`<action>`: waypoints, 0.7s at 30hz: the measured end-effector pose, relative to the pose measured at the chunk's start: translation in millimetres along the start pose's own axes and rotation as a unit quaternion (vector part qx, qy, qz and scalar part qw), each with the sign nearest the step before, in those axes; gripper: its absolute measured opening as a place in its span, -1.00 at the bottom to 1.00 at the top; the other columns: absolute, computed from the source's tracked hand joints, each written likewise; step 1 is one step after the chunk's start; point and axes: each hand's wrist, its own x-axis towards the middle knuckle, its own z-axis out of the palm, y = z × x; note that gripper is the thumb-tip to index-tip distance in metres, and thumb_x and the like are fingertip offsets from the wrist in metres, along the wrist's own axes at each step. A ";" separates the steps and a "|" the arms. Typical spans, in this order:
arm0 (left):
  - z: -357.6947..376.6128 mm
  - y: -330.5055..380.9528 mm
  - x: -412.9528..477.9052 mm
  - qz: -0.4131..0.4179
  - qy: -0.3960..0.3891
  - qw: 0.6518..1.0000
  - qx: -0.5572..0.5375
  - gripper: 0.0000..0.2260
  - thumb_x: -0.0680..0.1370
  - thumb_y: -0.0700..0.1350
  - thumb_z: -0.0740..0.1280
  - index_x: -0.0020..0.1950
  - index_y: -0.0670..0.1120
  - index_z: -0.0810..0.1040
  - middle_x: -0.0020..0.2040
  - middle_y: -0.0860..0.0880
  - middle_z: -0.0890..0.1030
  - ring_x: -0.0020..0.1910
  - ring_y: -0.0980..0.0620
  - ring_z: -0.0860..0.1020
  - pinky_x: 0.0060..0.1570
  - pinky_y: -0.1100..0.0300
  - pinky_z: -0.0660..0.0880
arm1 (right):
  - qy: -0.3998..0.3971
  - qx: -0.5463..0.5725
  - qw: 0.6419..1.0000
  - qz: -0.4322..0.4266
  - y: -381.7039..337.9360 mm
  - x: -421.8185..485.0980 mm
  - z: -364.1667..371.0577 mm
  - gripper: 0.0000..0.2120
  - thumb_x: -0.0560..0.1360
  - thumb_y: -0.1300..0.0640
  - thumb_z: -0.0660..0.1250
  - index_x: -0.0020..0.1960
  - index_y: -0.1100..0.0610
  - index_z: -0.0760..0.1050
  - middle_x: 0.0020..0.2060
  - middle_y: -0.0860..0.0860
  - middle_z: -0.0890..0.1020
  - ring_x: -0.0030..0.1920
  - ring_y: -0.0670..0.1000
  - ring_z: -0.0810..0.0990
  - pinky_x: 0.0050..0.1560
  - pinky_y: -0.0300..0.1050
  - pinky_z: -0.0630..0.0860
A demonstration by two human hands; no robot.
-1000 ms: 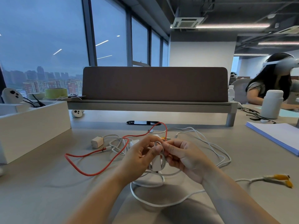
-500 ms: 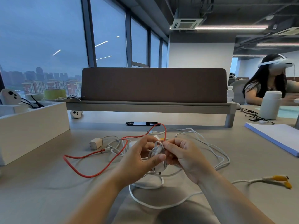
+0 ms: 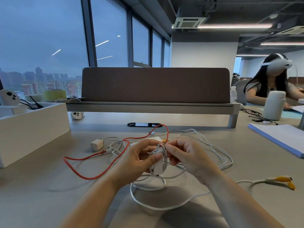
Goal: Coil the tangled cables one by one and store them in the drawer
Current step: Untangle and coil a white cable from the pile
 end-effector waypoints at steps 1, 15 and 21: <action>-0.7 -0.7 0.1 0.003 0.002 1.000 0.004 -0.76 0.41 0.00 0.35 0.07 0.13 0.52 -0.04 0.09 0.68 -0.02 0.06 0.65 -0.15 0.15 0.62 | -0.001 -0.013 1.000 -0.011 0.5 0.2 0.1 -0.85 0.55 0.23 0.28 -0.13 0.14 0.60 -0.41 -0.03 0.59 -0.39 -0.07 0.51 -0.33 -0.25 0.50; 5.2 -14.4 5.6 0.026 0.017 0.996 0.083 -0.86 0.49 -0.01 0.36 0.00 0.18 0.47 -0.09 0.04 0.62 -0.07 0.05 0.63 -0.06 0.08 0.59 | -0.029 -0.087 0.996 0.001 12.5 4.7 1.2 -0.82 0.61 0.14 0.21 -0.10 0.18 0.51 -0.39 0.00 0.57 -0.39 -0.05 0.53 -0.33 -0.22 0.47; 7.4 -11.8 4.7 0.028 0.029 0.994 0.103 -0.85 0.53 -0.05 0.34 0.09 0.04 0.47 -0.07 -0.03 0.63 -0.05 0.04 0.62 -0.01 0.04 0.58 | -0.009 -0.064 0.998 0.015 12.7 5.2 3.8 -0.81 0.61 0.19 0.19 -0.11 0.24 0.49 -0.44 0.00 0.56 -0.45 -0.02 0.50 -0.40 -0.22 0.44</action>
